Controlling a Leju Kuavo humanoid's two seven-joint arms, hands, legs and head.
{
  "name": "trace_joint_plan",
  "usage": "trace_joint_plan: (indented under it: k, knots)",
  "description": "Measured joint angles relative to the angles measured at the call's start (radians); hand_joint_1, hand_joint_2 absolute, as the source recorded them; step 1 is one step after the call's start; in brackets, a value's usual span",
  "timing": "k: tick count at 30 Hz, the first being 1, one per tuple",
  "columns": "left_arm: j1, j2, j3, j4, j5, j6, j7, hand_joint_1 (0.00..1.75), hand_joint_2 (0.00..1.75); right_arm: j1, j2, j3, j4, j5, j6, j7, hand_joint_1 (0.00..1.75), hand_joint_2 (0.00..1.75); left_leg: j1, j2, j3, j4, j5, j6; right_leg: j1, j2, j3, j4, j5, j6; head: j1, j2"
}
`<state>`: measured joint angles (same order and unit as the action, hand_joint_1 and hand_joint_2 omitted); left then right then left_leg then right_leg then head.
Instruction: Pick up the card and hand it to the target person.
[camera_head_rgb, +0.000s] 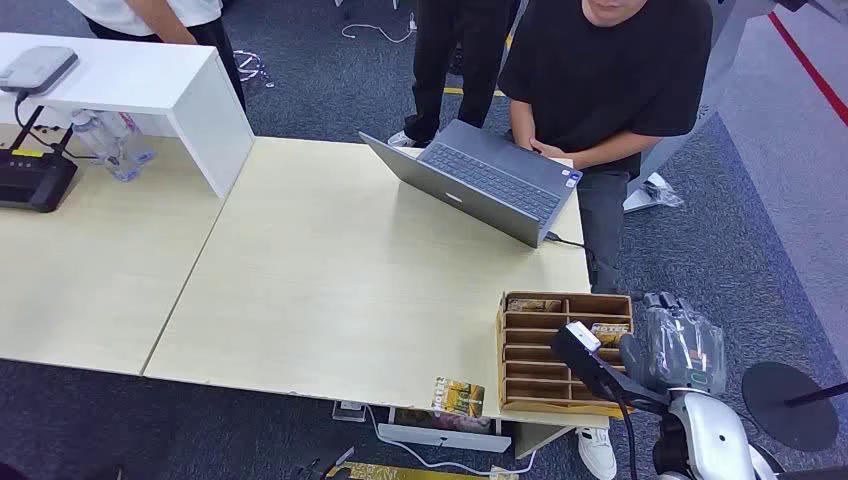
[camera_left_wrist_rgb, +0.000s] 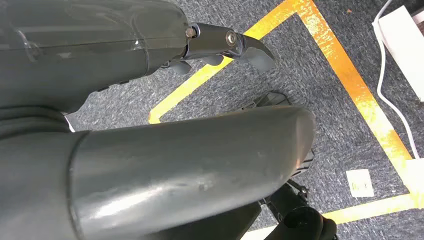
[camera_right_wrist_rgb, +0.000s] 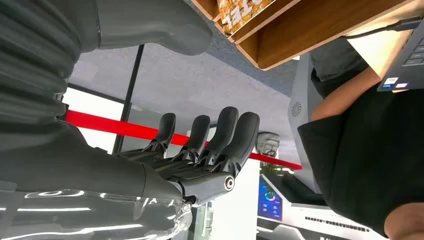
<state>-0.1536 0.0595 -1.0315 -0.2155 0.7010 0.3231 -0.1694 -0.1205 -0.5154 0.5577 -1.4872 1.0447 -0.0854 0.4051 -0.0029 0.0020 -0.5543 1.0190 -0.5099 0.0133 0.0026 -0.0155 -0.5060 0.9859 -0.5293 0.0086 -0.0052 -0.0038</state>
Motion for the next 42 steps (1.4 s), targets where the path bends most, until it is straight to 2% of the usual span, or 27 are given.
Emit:
trace_joint_plan:
  k: [16,35,42]
  knots:
    - [-0.011,-0.005,-0.006,0.000,-0.008,0.000,0.002,0.00,0.00,-0.028,0.024,0.046,0.084,-0.039,0.005,0.000,0.90,1.75,0.000,0.000,0.000,0.000,0.000,0.000,0.000,0.000,0.000,0.000,0.000,0.000,0.000,0.000]
    - [-0.011,-0.008,-0.007,0.000,-0.014,-0.002,0.006,0.00,0.00,-0.045,0.040,0.079,0.139,-0.049,0.001,0.000,0.86,1.75,0.000,0.000,0.000,0.000,0.000,0.000,0.000,0.000,0.000,0.000,0.000,0.000,0.000,0.000]
    - [-0.011,-0.008,-0.010,0.000,-0.014,-0.002,0.008,0.00,0.00,-0.054,0.044,0.089,0.155,-0.054,-0.005,0.000,0.91,1.75,0.000,0.000,0.000,0.000,0.000,0.000,0.000,0.000,0.000,0.000,0.000,0.000,0.000,0.000]
